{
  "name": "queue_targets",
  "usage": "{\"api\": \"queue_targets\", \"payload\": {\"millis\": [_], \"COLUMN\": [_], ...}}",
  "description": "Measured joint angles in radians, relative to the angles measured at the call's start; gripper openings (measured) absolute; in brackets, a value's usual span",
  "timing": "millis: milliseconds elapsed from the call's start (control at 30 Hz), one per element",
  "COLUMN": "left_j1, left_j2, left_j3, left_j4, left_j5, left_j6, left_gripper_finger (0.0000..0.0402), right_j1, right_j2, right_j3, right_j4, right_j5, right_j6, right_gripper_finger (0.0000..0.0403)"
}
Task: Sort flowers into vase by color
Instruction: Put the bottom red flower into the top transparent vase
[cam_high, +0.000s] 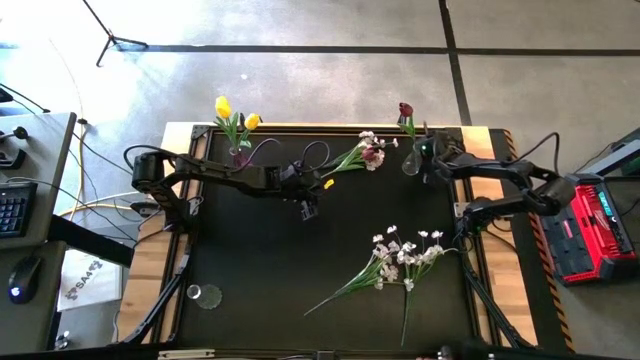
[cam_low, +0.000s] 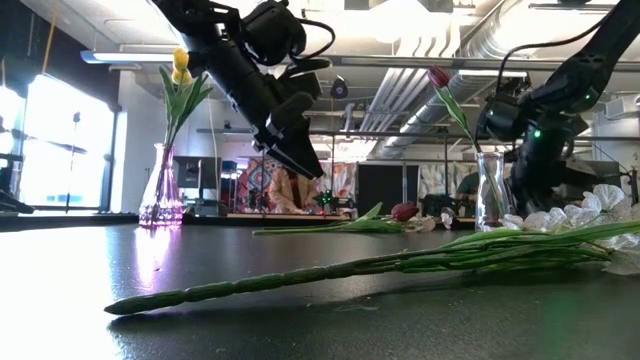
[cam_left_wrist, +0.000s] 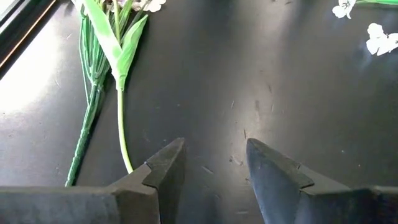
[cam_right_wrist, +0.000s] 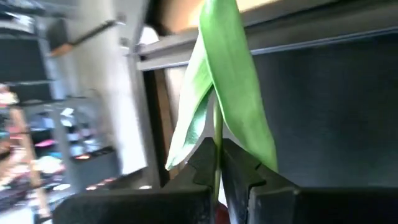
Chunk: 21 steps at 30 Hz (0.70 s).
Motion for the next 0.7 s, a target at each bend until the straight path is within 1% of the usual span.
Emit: {"api": "queue_targets", "payload": {"millis": [200,367,567,700], "left_j1": [0.0,0.0,0.0,0.0], "left_j2": [0.0,0.0,0.0,0.0], "left_j3": [0.0,0.0,0.0,0.0], "left_j4": [0.0,0.0,-0.001,-0.001], "left_j5": [-0.001,-0.001,-0.001,-0.001], "left_j6": [-0.019,-0.019,-0.019,-0.02], "left_gripper_finger": [0.0159,0.0159,0.0159,0.0159], "right_j1": [0.0,0.0,0.0,0.0], "right_j2": [-0.047,-0.102,-0.173,-0.209], "right_j3": [0.0,0.0,0.0,0.0], "right_j4": [0.101,0.204,0.341,0.448], "right_j5": [0.094,0.156,0.181,0.15], "right_j6": [-0.009,-0.064,-0.187,-0.313], "right_gripper_finger": [0.0001,0.0001,0.0,0.0]}}
